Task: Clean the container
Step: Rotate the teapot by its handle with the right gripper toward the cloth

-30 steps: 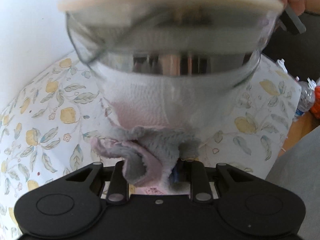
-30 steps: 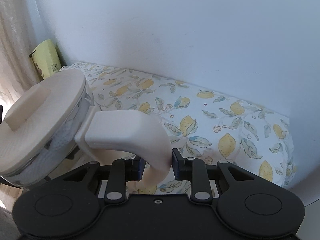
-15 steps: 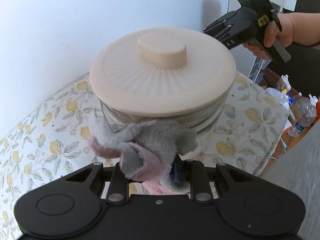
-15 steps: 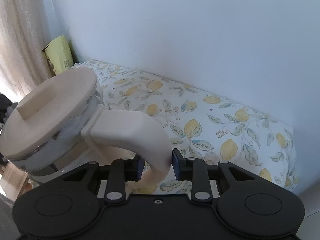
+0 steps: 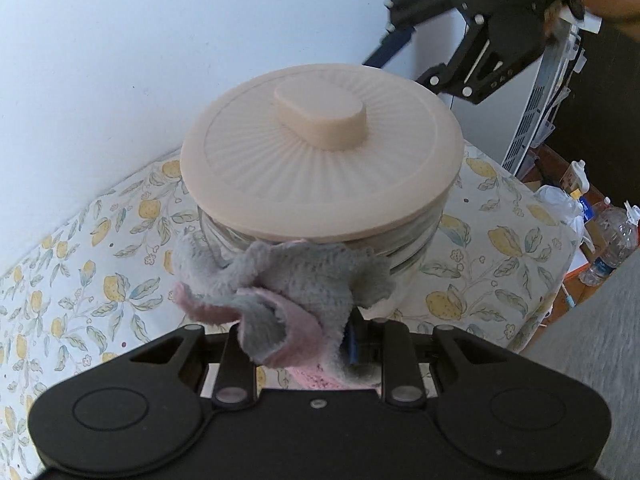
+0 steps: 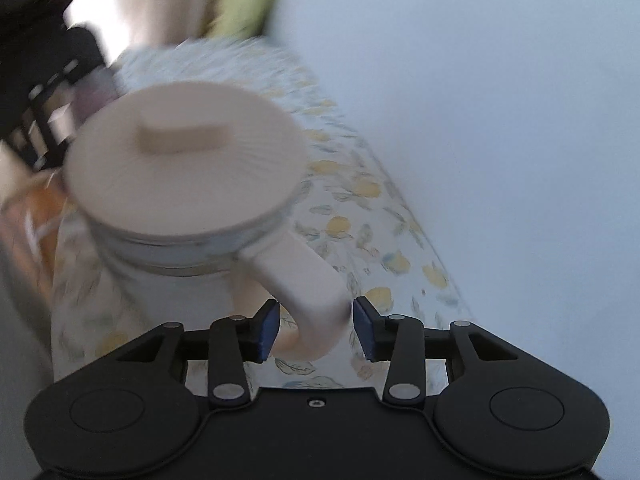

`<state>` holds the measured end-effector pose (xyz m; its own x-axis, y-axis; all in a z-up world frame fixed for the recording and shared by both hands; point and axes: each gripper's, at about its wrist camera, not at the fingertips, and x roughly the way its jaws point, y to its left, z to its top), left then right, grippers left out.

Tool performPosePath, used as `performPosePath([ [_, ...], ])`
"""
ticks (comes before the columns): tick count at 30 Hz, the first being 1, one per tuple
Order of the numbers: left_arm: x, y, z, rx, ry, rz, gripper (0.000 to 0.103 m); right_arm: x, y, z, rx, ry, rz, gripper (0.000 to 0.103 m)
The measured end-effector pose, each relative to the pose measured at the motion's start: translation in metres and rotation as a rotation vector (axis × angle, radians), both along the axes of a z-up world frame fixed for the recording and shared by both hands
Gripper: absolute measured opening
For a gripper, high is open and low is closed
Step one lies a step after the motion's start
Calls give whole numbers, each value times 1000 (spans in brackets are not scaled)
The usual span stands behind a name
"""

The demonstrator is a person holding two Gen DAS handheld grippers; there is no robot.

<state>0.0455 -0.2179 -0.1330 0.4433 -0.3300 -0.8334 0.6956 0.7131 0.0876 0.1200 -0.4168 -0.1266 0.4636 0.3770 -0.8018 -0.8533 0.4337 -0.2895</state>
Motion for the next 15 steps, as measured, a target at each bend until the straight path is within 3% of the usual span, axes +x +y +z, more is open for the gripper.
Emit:
performPosePath([
  [6,-3,-1,-2,13,-15,-16,25,6,31,6,-190,12,183,52],
  [11,-3,-2,-3,5,-9,1,25,15,45,4,-270,89,277,52],
  [15,-2,-1,-5,3,-13,1,25,24,44,5,-271,142,301,46],
])
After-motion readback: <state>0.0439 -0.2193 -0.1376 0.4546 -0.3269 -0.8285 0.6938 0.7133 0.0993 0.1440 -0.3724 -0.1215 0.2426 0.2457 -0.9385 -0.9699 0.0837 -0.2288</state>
